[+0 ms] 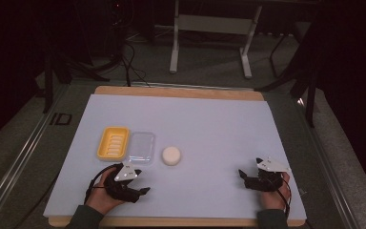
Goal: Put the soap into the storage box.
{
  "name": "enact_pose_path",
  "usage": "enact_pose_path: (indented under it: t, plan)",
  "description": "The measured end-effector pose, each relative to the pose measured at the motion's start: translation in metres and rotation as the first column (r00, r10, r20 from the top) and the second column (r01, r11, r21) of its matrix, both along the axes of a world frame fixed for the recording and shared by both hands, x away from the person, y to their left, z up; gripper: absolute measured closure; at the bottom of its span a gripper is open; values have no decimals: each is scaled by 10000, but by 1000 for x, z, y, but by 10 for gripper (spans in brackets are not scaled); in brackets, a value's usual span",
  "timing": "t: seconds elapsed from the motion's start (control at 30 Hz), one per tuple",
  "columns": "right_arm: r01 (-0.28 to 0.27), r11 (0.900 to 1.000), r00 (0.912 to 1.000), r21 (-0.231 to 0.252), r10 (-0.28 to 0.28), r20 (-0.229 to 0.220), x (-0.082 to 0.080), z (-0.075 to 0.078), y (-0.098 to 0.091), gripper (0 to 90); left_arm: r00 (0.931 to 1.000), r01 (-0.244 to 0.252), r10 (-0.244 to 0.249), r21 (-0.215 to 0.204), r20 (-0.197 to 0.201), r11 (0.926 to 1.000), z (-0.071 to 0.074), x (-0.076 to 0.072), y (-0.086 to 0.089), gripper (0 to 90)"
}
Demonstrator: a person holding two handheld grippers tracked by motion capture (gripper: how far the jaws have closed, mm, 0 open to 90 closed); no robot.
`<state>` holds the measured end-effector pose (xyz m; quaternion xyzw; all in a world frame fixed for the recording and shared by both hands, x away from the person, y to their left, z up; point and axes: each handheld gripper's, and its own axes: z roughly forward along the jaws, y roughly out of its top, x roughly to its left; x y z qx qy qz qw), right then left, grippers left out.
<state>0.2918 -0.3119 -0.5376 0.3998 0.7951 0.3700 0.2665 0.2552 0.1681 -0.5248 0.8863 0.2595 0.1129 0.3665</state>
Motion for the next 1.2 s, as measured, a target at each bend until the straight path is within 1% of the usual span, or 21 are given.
enact_pose_path:
  t: [0.03, 0.17, 0.23, 0.43, 0.5, 0.63, 0.83, 1.0, 1.17, 1.2]
  plan:
    - [8, 10000, 10000, 21, -8, 12, 0, 0, 0, 153, 9999, 136, -135, 36, -99, 9999, 1, 1, -1, 290]
    - [29, 10000, 10000, 41, -29, 48, 0, 0, -1, 154, 9991, 400, -399, 94, -123, 9992, 5, 4, -4, 288]
    - [20, 10000, 10000, 42, -20, 48, 0, 0, -1, 154, 9991, 428, -426, 244, -85, 9988, 7, 5, -5, 288]
    - [26, 10000, 10000, 41, -27, 62, -1, 0, 0, 154, 9989, 473, -473, 363, 5, 9982, 12, 12, -8, 288]
    - [5, 10000, 10000, 29, -5, 85, -1, 0, -1, 154, 9985, 540, -542, 489, 25, 9973, 15, 15, -9, 288]
    - [4, 10000, 10000, 37, -5, 97, -1, 0, -1, 153, 9973, 729, -731, 522, 29, 9960, 19, 19, -14, 280]
    - [37, 10000, 10000, 77, -38, 77, -1, 0, -1, 154, 9946, 1012, -1030, 1002, 123, 9898, 27, 27, -22, 277]
    - [35, 9999, 10000, 97, -35, 63, -1, 1, -1, 153, 9934, 1089, -1123, 1178, 225, 9870, 36, 34, -27, 277]
    - [54, 9999, 10000, 159, -55, 43, -1, 1, -2, 154, 9926, 1151, -1193, 1322, 241, 9845, 41, 40, -29, 277]
    - [44, 9999, 10000, 154, -45, 51, -1, 1, -2, 154, 9923, 1172, -1216, 1418, 231, 9829, 42, 41, -30, 277]
